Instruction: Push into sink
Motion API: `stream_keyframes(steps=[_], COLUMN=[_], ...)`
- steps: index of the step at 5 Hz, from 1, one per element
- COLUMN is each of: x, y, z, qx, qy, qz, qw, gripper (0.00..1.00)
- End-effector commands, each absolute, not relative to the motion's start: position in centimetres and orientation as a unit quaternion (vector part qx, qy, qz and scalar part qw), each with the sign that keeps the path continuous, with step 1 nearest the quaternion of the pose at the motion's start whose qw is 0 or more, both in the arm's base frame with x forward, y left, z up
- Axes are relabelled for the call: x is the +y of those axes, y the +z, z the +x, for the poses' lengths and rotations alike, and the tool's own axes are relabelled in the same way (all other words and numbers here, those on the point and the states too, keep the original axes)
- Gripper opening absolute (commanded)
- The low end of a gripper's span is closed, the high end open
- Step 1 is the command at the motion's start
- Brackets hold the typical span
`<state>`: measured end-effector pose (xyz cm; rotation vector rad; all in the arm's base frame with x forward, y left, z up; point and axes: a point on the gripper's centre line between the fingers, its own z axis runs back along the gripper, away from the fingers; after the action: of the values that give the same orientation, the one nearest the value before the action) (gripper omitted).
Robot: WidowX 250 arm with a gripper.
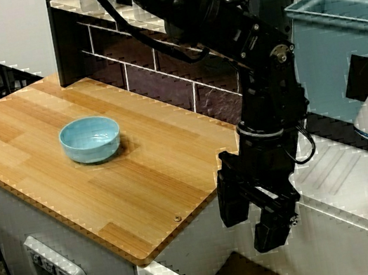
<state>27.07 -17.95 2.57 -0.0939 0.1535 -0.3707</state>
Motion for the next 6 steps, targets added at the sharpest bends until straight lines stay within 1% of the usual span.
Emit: stream_keyframes(steps=[1, 2, 3, 4, 5, 6], x=[-18.0, -15.1, -11.0, -7.0, -3.2, 0.0], y=[2.6, 5.2, 7.6, 10.3, 12.2, 12.8], z=[27.1, 27.8, 28.3, 28.1, 27.7, 27.6], qx=[0.076, 0.066, 0.009, -0.010, -0.013, -0.034], qy=[-0.184, -0.170, -0.092, -0.056, -0.027, -0.005], qz=[-0.047, -0.058, -0.030, -0.069, -0.108, -0.097], qw=[0.979, 0.982, 0.995, 0.996, 0.994, 0.995], gripper=[1.00, 1.00, 1.00, 1.00, 1.00, 1.00])
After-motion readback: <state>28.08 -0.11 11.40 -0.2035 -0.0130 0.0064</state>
